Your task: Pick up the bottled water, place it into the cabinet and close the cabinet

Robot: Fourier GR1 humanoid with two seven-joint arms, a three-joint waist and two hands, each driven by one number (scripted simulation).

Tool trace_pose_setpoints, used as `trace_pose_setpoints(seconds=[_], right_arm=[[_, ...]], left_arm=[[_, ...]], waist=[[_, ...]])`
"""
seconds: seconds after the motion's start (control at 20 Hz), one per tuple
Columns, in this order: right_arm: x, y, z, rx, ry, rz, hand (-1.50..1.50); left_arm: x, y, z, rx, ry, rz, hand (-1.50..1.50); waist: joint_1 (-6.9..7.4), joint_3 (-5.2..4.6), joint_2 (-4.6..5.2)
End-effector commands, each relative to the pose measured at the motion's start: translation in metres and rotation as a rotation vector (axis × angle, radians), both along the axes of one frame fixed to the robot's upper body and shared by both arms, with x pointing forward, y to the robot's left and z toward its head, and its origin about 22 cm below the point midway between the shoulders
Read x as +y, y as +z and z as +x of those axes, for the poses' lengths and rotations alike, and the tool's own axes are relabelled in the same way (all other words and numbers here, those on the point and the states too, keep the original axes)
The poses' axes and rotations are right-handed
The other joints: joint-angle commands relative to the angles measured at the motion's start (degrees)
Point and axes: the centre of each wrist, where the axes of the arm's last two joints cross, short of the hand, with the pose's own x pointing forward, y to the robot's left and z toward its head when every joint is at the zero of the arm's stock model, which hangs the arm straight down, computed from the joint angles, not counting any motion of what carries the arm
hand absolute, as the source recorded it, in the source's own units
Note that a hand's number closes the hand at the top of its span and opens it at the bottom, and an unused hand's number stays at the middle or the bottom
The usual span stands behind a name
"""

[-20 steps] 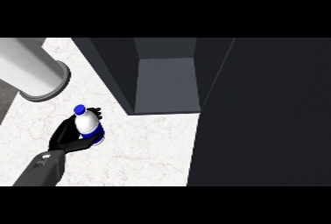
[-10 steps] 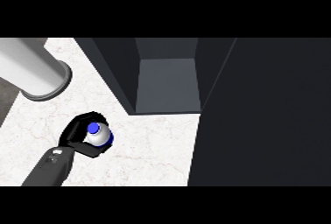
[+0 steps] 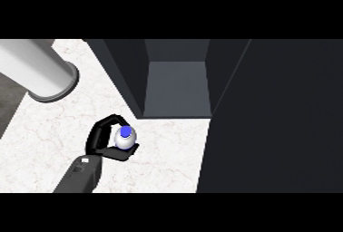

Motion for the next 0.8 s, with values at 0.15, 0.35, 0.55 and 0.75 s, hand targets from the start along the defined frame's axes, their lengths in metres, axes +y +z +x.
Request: trace_pose_setpoints(seconds=[0.15, 0.35, 0.55, 0.75], right_arm=[[-0.005, 0.003, -0.018, -0.038, -0.013, -0.006, -1.5], [-0.005, 0.013, -0.02, -0.046, -0.028, 0.013, -1.5], [-0.014, 0.006, -0.018, -0.039, -0.039, -0.019, -1.5], [-0.007, 0.004, -0.026, -0.053, -0.031, -0.003, -1.5]], left_arm=[[-0.055, 0.012, -0.004, -0.007, 0.063, -0.114, 1.5], [-0.074, 0.044, 0.009, 0.0, 0.016, -0.17, 1.5], [-0.093, 0.085, 0.01, -0.017, -0.002, -0.211, 1.5], [-0.129, 0.1, 0.016, 0.003, 0.036, -0.204, 1.5]], waist=[[-0.2, 0.05, -0.27], [0.07, 0.02, -0.11], [0.52, 0.09, -0.19], [-0.58, 0.01, 0.07]])
